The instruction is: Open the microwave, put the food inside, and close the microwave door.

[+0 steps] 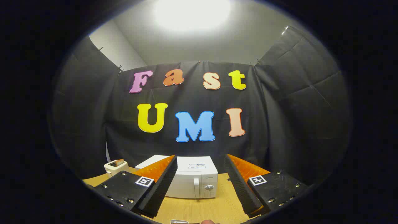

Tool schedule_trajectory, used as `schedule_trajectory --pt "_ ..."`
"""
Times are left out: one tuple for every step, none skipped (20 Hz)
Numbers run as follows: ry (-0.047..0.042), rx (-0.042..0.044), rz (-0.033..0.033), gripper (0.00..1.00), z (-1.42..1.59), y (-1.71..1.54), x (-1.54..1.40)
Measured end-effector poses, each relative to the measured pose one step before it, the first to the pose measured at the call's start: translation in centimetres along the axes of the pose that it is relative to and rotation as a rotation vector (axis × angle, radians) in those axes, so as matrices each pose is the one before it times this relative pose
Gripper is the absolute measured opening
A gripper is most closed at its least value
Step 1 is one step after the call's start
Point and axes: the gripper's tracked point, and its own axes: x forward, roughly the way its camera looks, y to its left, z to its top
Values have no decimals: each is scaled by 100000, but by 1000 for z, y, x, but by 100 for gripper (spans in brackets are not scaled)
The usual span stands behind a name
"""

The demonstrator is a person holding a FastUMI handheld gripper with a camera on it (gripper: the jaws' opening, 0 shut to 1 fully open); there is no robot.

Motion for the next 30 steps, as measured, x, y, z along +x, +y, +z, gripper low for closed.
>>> schedule_trajectory --pt "150 -213 27 95 -9 -43 86" --pt "-18 65 -71 95 10 -119 107" --pt "-25 297 225 95 50 -22 63" --pt "-138 268 -128 95 36 -46 17" --pt "-145 44 -141 95 41 -107 5" --pt "-64 25 -45 95 -48 -183 148" --pt "-49 11 101 95 -41 -8 43" --pt "203 -121 -85 95 -23 -68 50" --pt "143 -89 -42 95 -35 -175 119" --pt "91 -66 -53 95 -23 -24 43" --pt "138 30 -48 95 -89 -103 73" --pt "39 46 97 95 10 26 56" --pt "49 -16 4 95 -94 -52 88" --pt "-75 -122 51 95 50 -17 24" --pt "98 -299 -45 95 12 -76 52" --pt "6 -282 17 95 -199 -58 66" --pt "71 -167 -144 95 -117 -105 -1" --pt "156 48 -126 95 -106 -83 68" --pt "280 246 -94 95 -159 -61 87" --pt "280 263 -18 95 -183 -134 123" --pt "347 159 -19 95 -241 -82 118" --pt "137 4 196 95 -111 -60 128" --pt "-85 -236 244 95 -71 -28 187" --pt "-212 -497 508 96 -96 22 184" --pt "-108 -457 498 95 -86 122 221" --pt "119 -417 637 95 -178 107 276" --pt "85 -276 835 95 -200 261 258" --pt "188 -118 853 96 -238 171 252" --pt "-11 187 1211 96 -123 285 340" --pt "104 376 845 96 -152 128 415"
